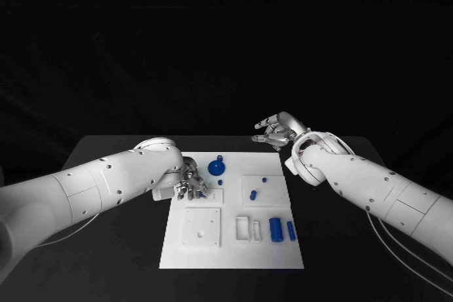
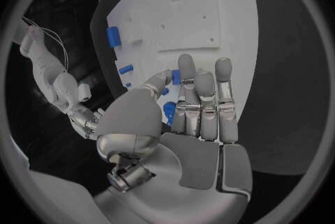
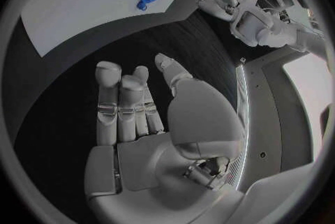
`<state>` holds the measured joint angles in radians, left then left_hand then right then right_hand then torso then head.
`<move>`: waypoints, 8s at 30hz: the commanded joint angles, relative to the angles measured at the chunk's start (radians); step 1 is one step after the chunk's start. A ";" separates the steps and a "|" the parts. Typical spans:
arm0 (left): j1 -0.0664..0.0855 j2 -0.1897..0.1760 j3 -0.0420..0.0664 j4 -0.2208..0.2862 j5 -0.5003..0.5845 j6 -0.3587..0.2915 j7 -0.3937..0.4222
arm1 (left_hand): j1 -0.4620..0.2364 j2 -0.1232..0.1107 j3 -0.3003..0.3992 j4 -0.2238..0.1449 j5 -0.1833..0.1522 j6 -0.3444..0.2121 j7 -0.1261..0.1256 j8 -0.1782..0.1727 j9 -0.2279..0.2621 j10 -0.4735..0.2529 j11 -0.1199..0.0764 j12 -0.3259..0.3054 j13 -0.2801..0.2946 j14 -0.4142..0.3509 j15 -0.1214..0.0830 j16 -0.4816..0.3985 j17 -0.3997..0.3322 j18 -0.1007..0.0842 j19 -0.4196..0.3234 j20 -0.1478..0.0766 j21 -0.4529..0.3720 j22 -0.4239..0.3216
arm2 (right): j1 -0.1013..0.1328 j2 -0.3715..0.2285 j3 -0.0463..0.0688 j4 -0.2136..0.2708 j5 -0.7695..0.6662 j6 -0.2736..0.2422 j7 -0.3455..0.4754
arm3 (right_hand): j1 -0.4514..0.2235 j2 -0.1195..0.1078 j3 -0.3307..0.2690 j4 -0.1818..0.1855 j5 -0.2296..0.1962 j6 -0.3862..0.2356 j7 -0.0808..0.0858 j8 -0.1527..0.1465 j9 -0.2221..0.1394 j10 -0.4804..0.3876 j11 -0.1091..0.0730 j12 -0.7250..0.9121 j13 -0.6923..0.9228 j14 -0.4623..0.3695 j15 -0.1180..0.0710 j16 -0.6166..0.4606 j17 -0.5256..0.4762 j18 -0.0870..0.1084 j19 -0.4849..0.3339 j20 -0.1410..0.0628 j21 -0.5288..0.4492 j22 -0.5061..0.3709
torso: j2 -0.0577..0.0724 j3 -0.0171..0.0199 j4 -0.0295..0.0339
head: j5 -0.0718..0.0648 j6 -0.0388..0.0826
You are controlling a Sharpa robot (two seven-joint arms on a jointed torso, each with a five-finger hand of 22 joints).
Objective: Assemble the parts on the task board
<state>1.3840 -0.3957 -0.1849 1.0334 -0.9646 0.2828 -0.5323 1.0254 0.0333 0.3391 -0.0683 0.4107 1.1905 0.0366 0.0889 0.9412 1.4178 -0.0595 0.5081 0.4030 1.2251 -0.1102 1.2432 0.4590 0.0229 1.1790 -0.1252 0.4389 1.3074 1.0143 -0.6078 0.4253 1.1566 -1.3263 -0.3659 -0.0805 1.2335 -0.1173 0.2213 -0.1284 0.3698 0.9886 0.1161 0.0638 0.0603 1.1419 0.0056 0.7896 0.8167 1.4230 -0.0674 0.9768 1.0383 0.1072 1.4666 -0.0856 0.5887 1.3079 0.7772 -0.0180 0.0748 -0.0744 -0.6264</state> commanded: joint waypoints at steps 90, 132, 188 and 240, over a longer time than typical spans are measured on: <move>0.015 0.130 -0.005 -0.151 -0.072 0.178 0.034 | 0.025 0.016 0.202 -0.204 -0.026 0.020 -0.029 -0.006 0.032 -0.048 0.004 0.052 0.008 -0.039 0.009 0.045 -0.040 0.001 -0.031 0.004 0.022 0.022 | 0.000 0.027 0.000 0.003 0.000 0.014 -0.002 | -0.008 0.006 0.008 -0.008 0.003 0.008 -0.002 -0.003 0.001 -0.003 -0.006 0.002 0.001 0.002 -0.002 -0.002 0.001 0.007 0.049 -0.003 0.003 0.052 | -0.001 -0.0016 0.0036 | -0.034 -0.007; -0.007 0.140 -0.005 -0.178 -0.089 0.154 0.035 | 0.027 0.018 0.200 -0.201 -0.029 0.019 -0.028 -0.007 0.030 -0.052 0.004 0.054 0.005 -0.040 0.010 0.049 -0.052 0.003 -0.030 0.005 0.022 0.021 | 0.000 0.029 0.001 0.006 0.000 0.016 -0.003 | -0.009 0.007 0.011 -0.010 0.002 0.010 -0.002 -0.003 0.001 -0.003 -0.006 0.002 0.000 0.002 -0.002 -0.002 0.001 0.007 0.049 -0.002 0.000 0.052 | -0.001 -0.0013 0.0036 | -0.040 -0.011; -0.018 -0.021 0.036 0.072 -0.070 -0.167 0.034 | 0.017 0.000 0.213 -0.203 -0.002 0.044 -0.036 -0.009 0.013 -0.020 -0.008 0.042 0.000 -0.012 0.000 0.050 -0.052 0.003 -0.008 -0.004 0.025 0.021 | -0.006 0.003 0.000 0.001 0.004 0.017 0.000 | -0.010 0.008 0.015 -0.010 0.002 0.013 -0.002 -0.002 0.001 -0.003 -0.006 0.002 0.000 0.002 -0.002 -0.003 0.001 0.007 0.049 -0.003 -0.002 0.051 | -0.002 -0.0046 0.0074 | -0.028 -0.018; -0.048 -0.014 0.033 0.044 -0.109 -0.082 0.041 | 0.019 0.001 0.213 -0.206 -0.003 0.043 -0.034 -0.010 0.009 -0.022 -0.006 0.037 0.002 -0.013 0.001 0.044 -0.048 0.002 -0.009 -0.003 0.025 0.021 | -0.006 0.002 0.000 -0.001 0.004 0.021 0.000 | -0.012 0.007 0.017 -0.013 0.002 0.012 -0.002 -0.003 0.001 -0.003 -0.006 0.002 0.000 0.003 -0.002 -0.003 0.001 0.007 0.049 -0.003 -0.002 0.050 | -0.002 -0.0032 0.0061 | -0.024 -0.028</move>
<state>1.3363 -0.4114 -0.1520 1.0765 -1.0640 0.1840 -0.5022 1.0329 0.0330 0.3421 -0.0657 0.4055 1.2005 0.0262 0.0756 0.9512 1.3936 -0.0618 0.5498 0.4045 1.2079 -0.1067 1.2927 0.4098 0.0230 1.1686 -0.1288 0.4622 1.3075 1.0089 -0.6056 0.4254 1.1548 -1.3252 -0.3575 -0.0861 1.2295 -0.1132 0.2323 -0.1394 0.3689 0.9956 0.1161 0.0638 0.0603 1.1399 0.0037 0.7896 0.8167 1.4230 -0.0674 0.9768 1.0380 0.1073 1.4667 -0.0856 0.5887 1.3073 0.7747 -0.0212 0.0814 -0.0992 -0.6551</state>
